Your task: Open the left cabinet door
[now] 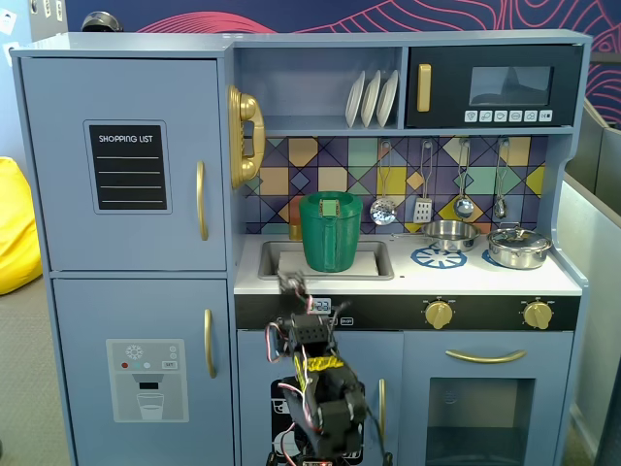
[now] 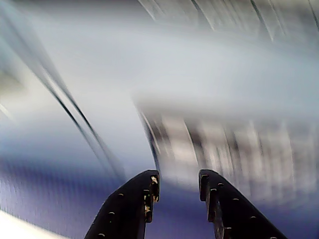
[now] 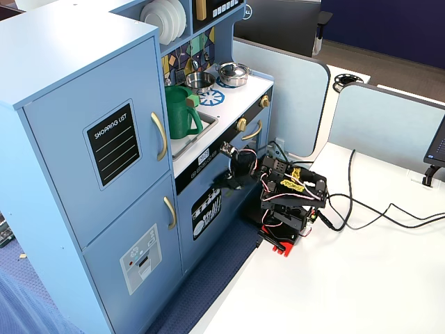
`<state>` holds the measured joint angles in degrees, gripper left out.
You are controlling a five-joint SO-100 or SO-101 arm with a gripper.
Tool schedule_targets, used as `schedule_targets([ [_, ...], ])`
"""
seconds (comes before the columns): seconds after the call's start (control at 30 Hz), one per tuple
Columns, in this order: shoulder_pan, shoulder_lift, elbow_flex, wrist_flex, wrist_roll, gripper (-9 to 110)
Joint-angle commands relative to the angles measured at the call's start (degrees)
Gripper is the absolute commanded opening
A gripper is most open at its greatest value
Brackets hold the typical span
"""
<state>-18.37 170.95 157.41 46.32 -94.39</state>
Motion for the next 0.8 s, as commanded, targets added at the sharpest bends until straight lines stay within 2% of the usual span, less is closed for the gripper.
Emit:
schedule_targets([
  [0.0, -6.33, -5.54, -12.30, -11.60, -4.04, 1],
  [0.13, -11.25, -12.30, -21.53, -21.18, -4.04, 3],
  [0.33, -13.45, -21.71, -35.42, -22.76, -2.81, 7],
  [0.57, -15.56, -26.63, -42.19, -28.21, 3.34, 15],
  [0.77, -16.88, -30.50, -45.62, -31.73, 2.29, 16],
])
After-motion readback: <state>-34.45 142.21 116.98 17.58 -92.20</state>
